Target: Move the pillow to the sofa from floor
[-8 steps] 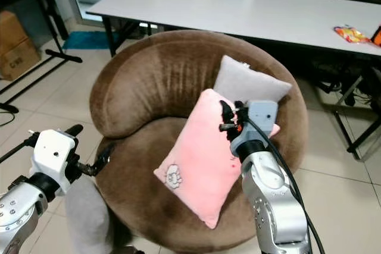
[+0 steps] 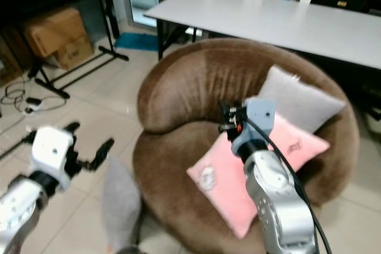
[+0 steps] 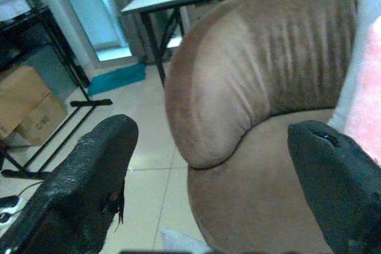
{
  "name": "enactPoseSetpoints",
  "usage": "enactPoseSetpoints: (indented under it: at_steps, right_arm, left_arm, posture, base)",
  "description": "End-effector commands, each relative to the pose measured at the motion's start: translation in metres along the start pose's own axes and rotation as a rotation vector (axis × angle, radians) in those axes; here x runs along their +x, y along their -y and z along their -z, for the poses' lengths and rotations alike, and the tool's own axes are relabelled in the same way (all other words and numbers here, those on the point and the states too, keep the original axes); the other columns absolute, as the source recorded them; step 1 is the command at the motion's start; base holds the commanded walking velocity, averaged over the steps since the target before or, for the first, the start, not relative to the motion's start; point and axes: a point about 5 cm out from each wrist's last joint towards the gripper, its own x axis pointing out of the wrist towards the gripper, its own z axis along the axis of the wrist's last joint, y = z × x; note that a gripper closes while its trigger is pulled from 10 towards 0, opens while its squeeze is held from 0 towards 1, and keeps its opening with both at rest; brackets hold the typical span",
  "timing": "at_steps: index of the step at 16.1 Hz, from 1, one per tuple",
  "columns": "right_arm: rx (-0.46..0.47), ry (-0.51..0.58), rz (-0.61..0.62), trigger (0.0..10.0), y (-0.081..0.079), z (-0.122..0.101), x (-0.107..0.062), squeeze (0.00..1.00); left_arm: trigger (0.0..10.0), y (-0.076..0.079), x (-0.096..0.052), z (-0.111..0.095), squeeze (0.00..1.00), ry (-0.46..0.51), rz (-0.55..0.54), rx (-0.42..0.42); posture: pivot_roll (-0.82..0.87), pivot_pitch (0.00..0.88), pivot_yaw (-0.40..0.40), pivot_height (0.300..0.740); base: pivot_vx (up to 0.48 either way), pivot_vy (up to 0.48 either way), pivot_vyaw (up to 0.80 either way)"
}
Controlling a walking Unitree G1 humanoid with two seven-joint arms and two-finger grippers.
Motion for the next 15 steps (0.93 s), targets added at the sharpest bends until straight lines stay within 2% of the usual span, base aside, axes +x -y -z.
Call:
enactPoseSetpoints:
  at_steps: [1,7,15]
  right_arm:
    - [-0.003,-0.004,-0.01,10.0,-0.003,-0.002,0.002,0.0]
    - [0.047,-0.058,0.083,10.0,0.006,0.008,-0.001,0.0]
    - [0.054,-0.08,0.087,10.0,0.004,0.011,0.0,0.0]
  left_arm:
    - [10.0,-0.003,0.0,0.001,0.0,-0.008,-0.017,0.01]
    - [10.0,-0.005,-0.001,0.002,0.0,-0.012,-0.026,0.01]
    - [10.0,-0.006,0.0,0.002,0.0,-0.013,-0.027,0.009]
  posture:
    - [0.01,0.0,-0.014,0.74]
    - [0.01,0.0,-0.011,0.74]
    - [0.01,0.0,-0.011,0.74]
  base:
    - [0.0,0.315,0.0]
    - [0.0,0.316,0.0]
    - [0.0,0.382,0.0]
